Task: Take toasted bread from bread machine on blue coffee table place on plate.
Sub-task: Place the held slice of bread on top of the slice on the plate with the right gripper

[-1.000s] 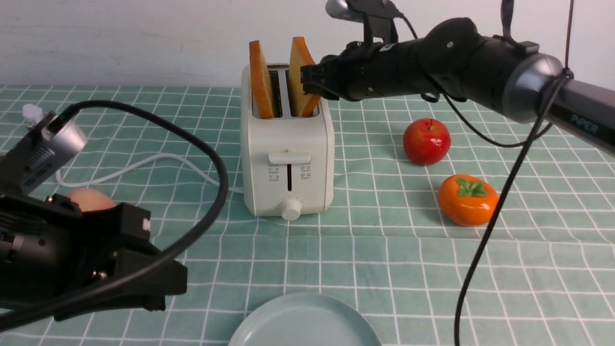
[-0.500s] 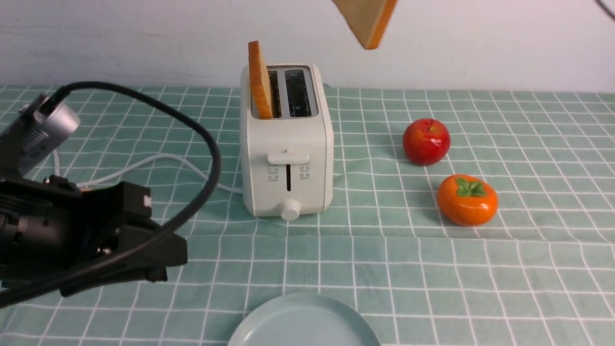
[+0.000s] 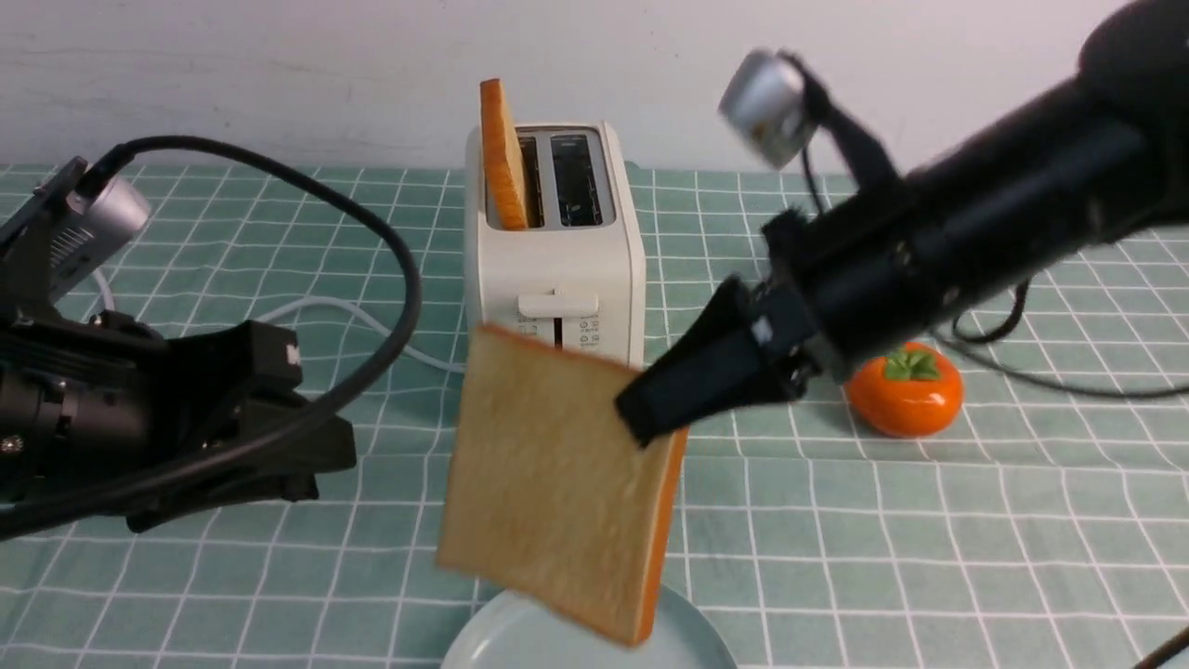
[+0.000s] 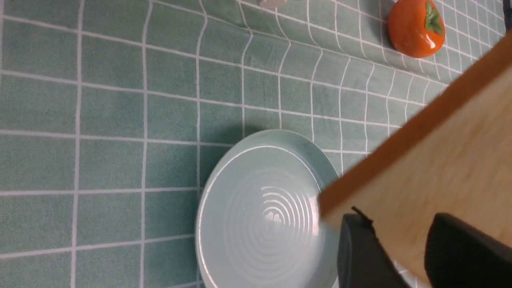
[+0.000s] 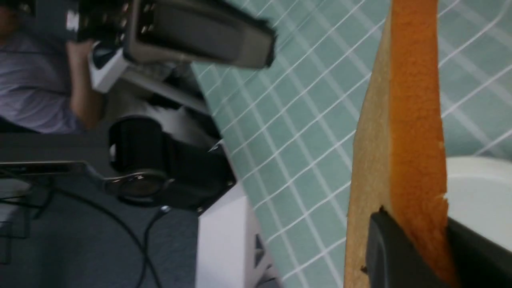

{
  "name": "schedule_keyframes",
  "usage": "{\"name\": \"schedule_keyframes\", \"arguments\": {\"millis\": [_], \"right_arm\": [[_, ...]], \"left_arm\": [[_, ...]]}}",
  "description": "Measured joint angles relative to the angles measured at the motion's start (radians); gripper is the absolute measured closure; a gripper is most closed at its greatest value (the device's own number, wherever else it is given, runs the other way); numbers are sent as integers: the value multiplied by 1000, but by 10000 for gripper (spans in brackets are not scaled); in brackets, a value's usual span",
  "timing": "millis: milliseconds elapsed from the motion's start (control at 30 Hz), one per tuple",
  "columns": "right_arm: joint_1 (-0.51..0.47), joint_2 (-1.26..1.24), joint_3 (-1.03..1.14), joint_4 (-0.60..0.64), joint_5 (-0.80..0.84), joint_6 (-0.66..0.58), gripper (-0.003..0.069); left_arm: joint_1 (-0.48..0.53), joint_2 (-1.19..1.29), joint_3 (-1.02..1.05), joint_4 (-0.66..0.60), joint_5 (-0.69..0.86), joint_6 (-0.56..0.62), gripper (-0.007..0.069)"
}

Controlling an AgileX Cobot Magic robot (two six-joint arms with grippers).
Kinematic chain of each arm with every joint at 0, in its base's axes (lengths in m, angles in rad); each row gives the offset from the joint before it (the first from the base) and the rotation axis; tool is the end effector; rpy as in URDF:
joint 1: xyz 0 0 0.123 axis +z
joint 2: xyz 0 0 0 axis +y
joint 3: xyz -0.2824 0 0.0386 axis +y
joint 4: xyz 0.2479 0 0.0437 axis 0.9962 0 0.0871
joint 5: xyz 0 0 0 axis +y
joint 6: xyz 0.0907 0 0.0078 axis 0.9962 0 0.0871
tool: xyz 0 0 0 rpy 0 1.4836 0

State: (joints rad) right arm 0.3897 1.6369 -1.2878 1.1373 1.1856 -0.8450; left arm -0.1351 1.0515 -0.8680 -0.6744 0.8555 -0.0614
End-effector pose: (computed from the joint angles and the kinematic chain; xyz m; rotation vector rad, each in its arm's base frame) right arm 0.2751 0.1958 0.3154 -0.9889 2.2353 1.3831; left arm 0.1916 -0.0694 0.3258 -0.2643 2.4508 -0.8975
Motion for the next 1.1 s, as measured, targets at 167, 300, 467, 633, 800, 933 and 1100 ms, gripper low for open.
{"name": "schedule_keyframes", "arguments": {"millis": [167,300,467,633,800,933,1100], "right_arm": [[71,1,218,84,-246,-5,567],[101,15,307,94,-367,20,501],[103,33,327,69,-404,52,314],[103,-13,301,-75,-404,65,99],[103,-136,259,-282,-391,196,3],[103,-284,246,-427,-349,355,17],[103,-438,244,-558,-273,484,79]], "left_arm": [[0,7,0,7,2,0,386],[0,7,0,8,2,0,386],[0,7,0,8,1,-1,380],[0,7,0,21,-88,98,344],[0,34,-2,0,-370,172,326],[0,110,-104,-9,-473,247,323],[0,251,-361,45,-280,294,323]]}}
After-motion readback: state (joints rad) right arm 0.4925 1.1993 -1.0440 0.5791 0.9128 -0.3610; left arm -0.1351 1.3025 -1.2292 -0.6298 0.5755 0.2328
